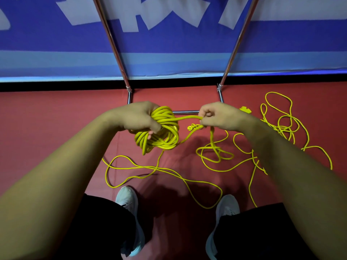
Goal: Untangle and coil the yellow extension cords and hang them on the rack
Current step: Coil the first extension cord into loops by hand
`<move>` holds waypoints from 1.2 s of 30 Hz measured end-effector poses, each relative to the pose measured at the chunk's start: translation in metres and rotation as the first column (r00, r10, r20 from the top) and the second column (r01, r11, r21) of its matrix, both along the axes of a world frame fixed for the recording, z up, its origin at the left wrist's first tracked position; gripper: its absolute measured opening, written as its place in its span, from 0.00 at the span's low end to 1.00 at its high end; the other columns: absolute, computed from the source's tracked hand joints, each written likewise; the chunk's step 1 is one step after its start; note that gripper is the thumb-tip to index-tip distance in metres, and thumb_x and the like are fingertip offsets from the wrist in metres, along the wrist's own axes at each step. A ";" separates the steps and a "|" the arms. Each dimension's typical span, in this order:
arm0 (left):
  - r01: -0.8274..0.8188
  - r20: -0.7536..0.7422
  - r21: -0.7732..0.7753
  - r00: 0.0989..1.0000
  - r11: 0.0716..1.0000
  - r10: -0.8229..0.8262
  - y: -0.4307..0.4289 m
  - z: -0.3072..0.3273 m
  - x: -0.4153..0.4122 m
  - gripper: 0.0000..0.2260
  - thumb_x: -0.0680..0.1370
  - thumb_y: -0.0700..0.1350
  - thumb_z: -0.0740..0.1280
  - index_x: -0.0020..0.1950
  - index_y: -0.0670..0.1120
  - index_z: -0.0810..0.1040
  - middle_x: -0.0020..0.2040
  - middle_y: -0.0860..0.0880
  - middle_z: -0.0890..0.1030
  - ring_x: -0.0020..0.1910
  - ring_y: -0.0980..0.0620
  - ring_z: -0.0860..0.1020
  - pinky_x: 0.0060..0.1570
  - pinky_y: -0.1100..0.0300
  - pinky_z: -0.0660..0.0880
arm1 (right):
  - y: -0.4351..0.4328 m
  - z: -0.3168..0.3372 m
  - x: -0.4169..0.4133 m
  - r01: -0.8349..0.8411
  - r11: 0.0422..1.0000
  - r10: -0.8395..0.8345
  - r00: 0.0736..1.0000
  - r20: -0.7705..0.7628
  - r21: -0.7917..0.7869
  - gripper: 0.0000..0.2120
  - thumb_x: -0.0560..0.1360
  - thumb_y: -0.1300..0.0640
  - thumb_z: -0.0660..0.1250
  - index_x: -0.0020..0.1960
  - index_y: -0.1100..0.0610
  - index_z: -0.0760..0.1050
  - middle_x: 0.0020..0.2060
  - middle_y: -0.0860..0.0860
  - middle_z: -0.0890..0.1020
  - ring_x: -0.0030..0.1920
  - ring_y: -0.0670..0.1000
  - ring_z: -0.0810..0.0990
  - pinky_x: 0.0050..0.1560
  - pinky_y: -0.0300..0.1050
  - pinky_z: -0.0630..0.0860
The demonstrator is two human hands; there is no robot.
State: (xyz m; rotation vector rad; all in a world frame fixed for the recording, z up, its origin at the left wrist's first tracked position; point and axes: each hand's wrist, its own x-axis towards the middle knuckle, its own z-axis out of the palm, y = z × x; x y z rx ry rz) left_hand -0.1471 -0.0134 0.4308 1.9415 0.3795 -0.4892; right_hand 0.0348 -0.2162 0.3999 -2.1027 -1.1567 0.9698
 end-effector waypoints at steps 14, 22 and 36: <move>-0.267 0.126 -0.504 0.918 0.822 0.375 0.002 0.001 0.004 0.04 0.65 0.34 0.66 0.32 0.42 0.75 0.23 0.47 0.68 0.23 0.50 0.71 0.29 0.63 0.70 | 0.012 -0.010 0.001 0.334 0.915 -0.306 0.940 -0.152 0.226 0.13 0.72 0.71 0.64 0.39 0.53 0.75 0.29 0.49 0.75 0.26 0.42 0.68 0.30 0.41 0.66; -0.447 -0.009 -0.732 0.761 0.514 0.649 0.009 0.005 0.008 0.05 0.71 0.36 0.58 0.43 0.38 0.72 0.22 0.52 0.66 0.24 0.54 0.67 0.30 0.63 0.68 | 0.010 -0.023 0.000 0.470 0.858 -0.356 0.836 -0.417 0.209 0.27 0.73 0.78 0.52 0.58 0.54 0.78 0.54 0.57 0.81 0.39 0.51 0.83 0.41 0.45 0.82; -0.534 -0.057 -0.799 0.525 0.277 0.849 0.015 -0.007 0.016 0.03 0.66 0.37 0.62 0.36 0.40 0.74 0.24 0.52 0.64 0.26 0.54 0.66 0.32 0.64 0.64 | 0.005 -0.037 -0.003 0.483 0.869 -0.424 0.838 -0.342 0.106 0.11 0.83 0.57 0.58 0.53 0.53 0.79 0.27 0.51 0.64 0.24 0.46 0.59 0.24 0.36 0.55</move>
